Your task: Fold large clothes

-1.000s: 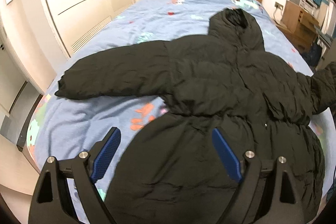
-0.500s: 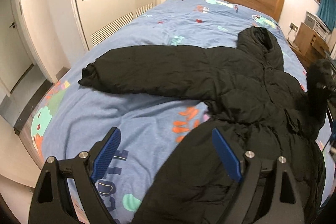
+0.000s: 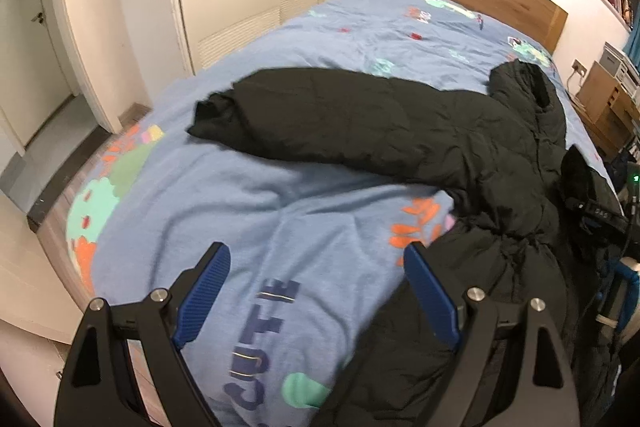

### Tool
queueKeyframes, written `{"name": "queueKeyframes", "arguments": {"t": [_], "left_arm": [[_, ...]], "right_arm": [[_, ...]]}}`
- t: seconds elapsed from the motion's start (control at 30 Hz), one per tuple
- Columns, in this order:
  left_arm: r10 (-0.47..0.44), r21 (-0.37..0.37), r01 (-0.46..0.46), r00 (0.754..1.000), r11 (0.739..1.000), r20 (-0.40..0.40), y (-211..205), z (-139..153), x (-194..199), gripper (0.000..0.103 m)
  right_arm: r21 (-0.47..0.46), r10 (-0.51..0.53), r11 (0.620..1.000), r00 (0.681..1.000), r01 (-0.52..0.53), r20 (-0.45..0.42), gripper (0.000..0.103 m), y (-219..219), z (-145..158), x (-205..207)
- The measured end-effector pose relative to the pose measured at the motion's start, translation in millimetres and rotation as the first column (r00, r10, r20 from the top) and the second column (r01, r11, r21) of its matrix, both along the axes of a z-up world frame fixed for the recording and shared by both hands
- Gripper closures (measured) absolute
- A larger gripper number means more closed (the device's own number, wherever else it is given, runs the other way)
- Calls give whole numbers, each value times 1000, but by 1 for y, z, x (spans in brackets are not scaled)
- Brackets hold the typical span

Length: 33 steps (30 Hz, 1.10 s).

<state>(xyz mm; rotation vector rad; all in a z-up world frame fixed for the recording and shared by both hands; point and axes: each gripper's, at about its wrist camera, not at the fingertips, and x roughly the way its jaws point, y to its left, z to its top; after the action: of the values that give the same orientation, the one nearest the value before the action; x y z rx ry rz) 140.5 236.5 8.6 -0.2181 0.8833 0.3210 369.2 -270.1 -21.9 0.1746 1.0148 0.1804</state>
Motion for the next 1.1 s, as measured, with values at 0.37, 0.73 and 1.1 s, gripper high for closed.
{"name": "queueKeyframes", "arguments": {"t": [0.37, 0.73, 1.1], "left_arm": [[-85, 2, 85, 995, 996, 52, -35, 34, -15, 14], [-305, -8, 306, 952, 952, 36, -164, 41, 43, 14], [-473, -19, 474, 881, 881, 15, -316, 10, 181, 14]], "right_arm": [[17, 49, 999, 993, -51, 110, 40, -12, 59, -48], [-84, -94, 990, 980, 110, 175, 40, -140, 75, -59], [-118, -71, 988, 979, 95, 190, 40, -183, 52, -14]]}}
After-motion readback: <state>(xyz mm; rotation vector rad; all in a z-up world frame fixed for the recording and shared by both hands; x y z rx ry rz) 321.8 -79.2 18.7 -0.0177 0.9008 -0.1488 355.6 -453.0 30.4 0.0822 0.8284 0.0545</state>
